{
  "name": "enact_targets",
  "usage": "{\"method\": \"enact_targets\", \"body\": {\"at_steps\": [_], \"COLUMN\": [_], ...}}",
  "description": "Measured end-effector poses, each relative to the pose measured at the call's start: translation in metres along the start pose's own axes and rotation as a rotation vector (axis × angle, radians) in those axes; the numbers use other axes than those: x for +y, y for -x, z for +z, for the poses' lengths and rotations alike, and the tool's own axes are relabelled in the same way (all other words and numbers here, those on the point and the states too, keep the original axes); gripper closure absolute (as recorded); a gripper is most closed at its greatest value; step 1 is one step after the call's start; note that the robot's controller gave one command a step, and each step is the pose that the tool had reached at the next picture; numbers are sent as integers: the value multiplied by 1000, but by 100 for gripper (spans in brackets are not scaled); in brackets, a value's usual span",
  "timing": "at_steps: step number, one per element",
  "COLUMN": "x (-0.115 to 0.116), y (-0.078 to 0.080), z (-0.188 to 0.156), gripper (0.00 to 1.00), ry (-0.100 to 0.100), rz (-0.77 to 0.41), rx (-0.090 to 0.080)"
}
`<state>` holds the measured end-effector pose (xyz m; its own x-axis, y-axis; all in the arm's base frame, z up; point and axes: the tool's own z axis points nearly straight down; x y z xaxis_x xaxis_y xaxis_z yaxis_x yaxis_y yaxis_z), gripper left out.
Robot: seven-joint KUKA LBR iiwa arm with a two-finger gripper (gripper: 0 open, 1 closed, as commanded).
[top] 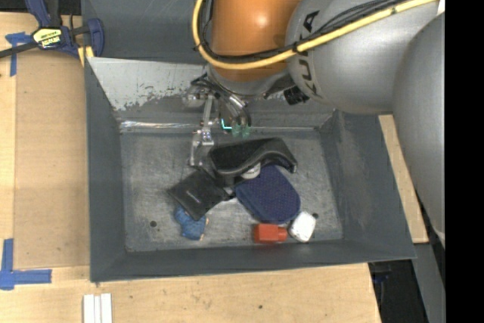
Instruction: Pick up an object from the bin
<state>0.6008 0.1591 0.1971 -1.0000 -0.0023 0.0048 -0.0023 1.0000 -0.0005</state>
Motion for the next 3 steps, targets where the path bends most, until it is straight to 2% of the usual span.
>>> {"method": "enact_targets", "body": {"at_steps": [1, 2, 3], "x": [-56, -57, -26], "y": [5, 10, -2], "z": [123, 118, -37], "gripper": [0, 100, 100], "ry": [7, 4, 1], "rz": [-333, -333, -329], "rx": [-11, -28, -18]}}
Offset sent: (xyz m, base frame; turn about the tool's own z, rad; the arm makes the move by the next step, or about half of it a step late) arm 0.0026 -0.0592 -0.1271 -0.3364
